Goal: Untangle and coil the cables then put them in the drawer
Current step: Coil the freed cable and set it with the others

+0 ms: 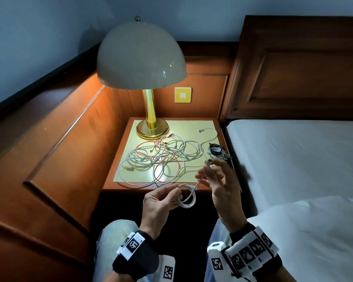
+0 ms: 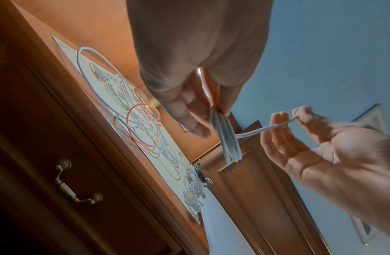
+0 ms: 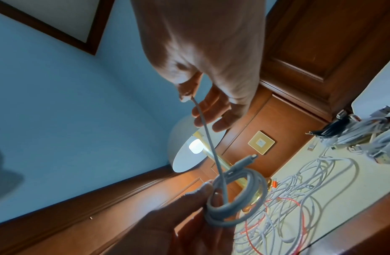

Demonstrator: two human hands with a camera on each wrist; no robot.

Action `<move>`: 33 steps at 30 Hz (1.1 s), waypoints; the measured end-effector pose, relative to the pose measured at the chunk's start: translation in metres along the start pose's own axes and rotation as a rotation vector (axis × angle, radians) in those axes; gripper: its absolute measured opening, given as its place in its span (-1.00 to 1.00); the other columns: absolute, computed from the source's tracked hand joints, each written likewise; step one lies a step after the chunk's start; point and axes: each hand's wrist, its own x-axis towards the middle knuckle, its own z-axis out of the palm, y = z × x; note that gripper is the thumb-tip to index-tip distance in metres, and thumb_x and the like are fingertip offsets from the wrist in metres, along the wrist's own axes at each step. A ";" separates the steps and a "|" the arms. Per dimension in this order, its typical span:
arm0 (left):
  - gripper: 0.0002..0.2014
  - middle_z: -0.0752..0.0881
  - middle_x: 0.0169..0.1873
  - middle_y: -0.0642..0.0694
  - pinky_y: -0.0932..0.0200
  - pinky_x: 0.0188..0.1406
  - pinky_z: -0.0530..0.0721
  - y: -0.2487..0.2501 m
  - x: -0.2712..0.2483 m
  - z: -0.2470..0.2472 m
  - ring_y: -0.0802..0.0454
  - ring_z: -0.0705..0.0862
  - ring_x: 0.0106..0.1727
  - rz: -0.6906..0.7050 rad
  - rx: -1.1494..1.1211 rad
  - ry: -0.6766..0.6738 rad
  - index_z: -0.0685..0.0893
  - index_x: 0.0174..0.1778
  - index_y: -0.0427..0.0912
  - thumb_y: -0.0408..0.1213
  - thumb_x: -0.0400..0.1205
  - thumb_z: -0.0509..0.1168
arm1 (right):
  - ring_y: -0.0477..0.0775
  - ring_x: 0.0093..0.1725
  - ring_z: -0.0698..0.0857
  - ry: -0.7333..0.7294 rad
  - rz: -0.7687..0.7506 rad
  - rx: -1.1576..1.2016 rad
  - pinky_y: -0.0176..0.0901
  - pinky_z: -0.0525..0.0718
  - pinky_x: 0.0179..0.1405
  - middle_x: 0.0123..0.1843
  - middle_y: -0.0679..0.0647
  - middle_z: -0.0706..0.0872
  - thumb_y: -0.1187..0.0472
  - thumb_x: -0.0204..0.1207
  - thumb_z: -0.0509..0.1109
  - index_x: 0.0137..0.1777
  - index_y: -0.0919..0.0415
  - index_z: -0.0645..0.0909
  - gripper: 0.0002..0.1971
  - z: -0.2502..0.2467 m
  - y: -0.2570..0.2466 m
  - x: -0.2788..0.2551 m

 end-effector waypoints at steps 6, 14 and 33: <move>-0.89 0.79 -0.25 -0.35 0.00 -0.17 0.84 0.011 0.003 -0.002 -0.13 0.77 -0.19 0.016 -0.069 0.023 0.86 -0.03 -0.29 -0.47 0.62 0.43 | 0.20 -0.39 0.64 0.069 0.061 -0.006 0.08 0.76 -0.24 -0.33 0.20 0.63 0.29 0.73 0.33 0.16 0.19 0.57 -0.92 -0.009 0.010 -0.008; -0.72 0.83 -0.06 -0.41 -0.10 -0.06 0.83 0.025 -0.005 0.000 -0.18 0.82 -0.12 0.032 -0.119 -0.060 0.82 0.10 -0.35 -0.37 0.49 0.49 | 0.09 -0.50 0.49 0.060 0.236 -0.211 -0.06 0.49 -0.53 -0.34 0.23 0.72 0.25 0.68 0.42 0.07 0.15 0.48 -0.86 -0.015 0.035 0.005; -0.80 0.83 -0.01 -0.41 -0.13 -0.01 0.82 0.023 -0.002 -0.004 -0.28 0.81 -0.02 -0.011 -0.053 -0.148 0.82 0.11 -0.35 -0.40 0.60 0.44 | 0.08 -0.03 0.71 -0.571 0.406 -0.090 -0.14 0.66 0.07 -0.07 0.20 0.77 0.63 0.54 0.33 0.29 0.24 0.55 -0.59 -0.019 0.010 0.008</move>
